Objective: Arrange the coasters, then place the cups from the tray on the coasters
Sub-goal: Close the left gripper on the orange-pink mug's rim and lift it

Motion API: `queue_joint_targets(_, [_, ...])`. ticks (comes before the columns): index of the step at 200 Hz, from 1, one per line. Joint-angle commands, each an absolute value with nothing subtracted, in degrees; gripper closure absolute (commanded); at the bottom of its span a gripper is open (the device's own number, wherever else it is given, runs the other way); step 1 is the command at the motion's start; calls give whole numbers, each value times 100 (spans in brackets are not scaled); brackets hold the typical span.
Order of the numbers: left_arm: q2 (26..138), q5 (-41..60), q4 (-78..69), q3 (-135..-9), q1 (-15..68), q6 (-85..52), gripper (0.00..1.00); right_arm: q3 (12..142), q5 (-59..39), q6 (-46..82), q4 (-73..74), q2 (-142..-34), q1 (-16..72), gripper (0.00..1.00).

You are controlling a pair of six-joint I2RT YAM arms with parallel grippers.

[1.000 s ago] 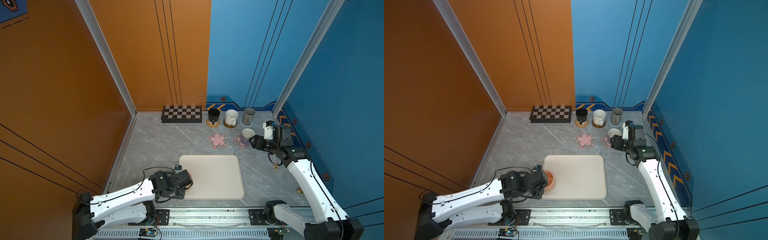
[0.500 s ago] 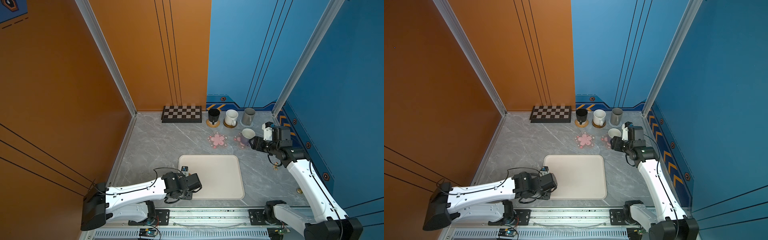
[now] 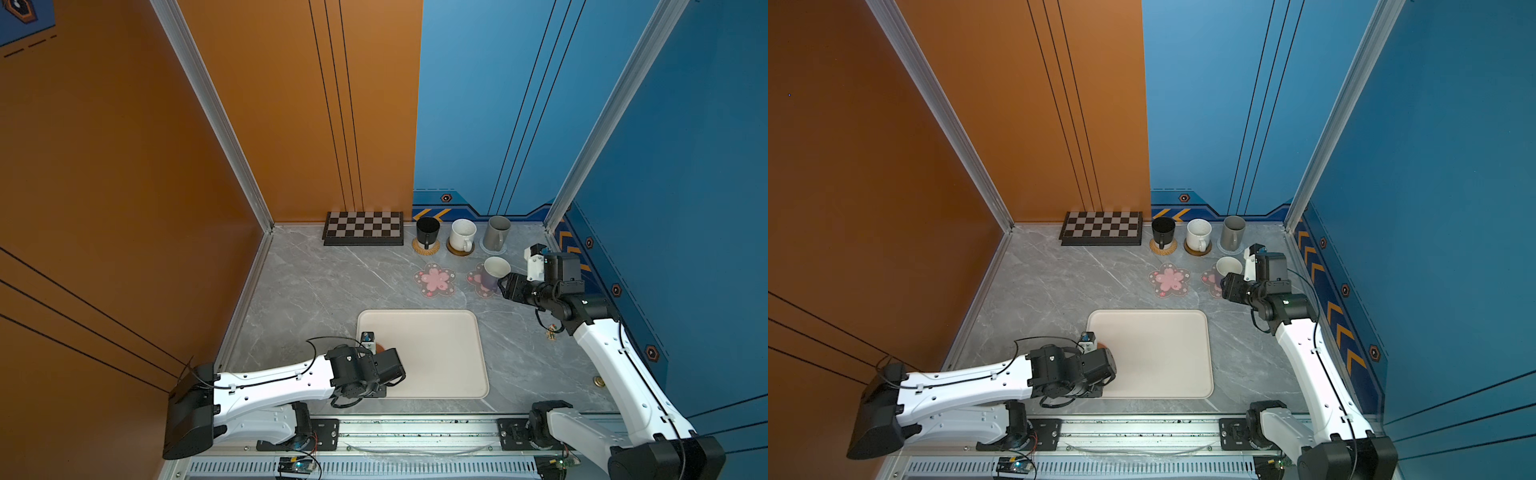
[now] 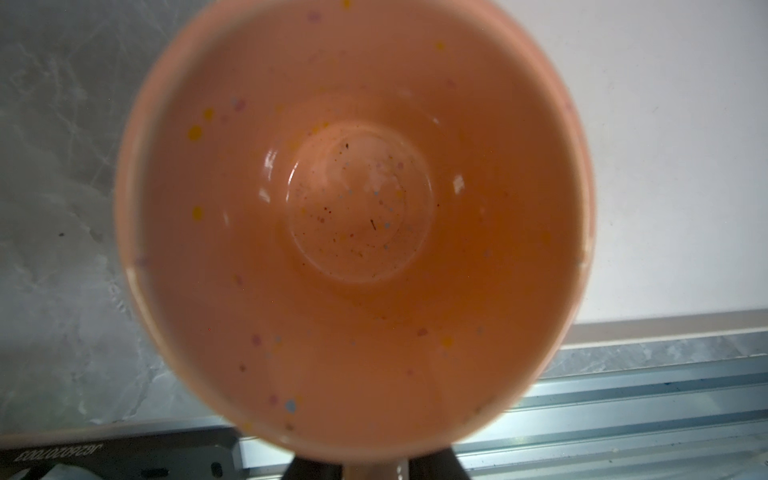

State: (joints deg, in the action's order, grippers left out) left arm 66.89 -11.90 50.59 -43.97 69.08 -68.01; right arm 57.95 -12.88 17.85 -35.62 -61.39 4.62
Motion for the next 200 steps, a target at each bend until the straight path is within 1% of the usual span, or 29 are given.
queue_joint_targets(1, [6809,-1433,5131,-4427,6946,-6802,79,5713,-1145,1670,-3744,-6125,518,38])
queue_joint_targets(24, [6905,-1433,5132,-4424,6941,-6789,81,5726,-1147,1670,-3735,-6126,518,38])
queue_joint_targets(57, [7095,-1377,5134,-4438,6943,-6735,100,5713,-1143,1680,-3736,-6127,527,38])
queue_joint_targets(115, [7112,-1451,5158,-4711,6935,-6347,100,5660,-1112,1611,-3735,-6193,527,38])
queue_joint_targets(155, [7075,-1454,5168,-5120,6744,-5788,100,5687,-1116,1565,-3693,-6347,526,39])
queue_joint_targets(200, [7377,-1469,5235,-5726,6498,-5211,100,5744,-1132,1488,-3656,-6545,527,39])
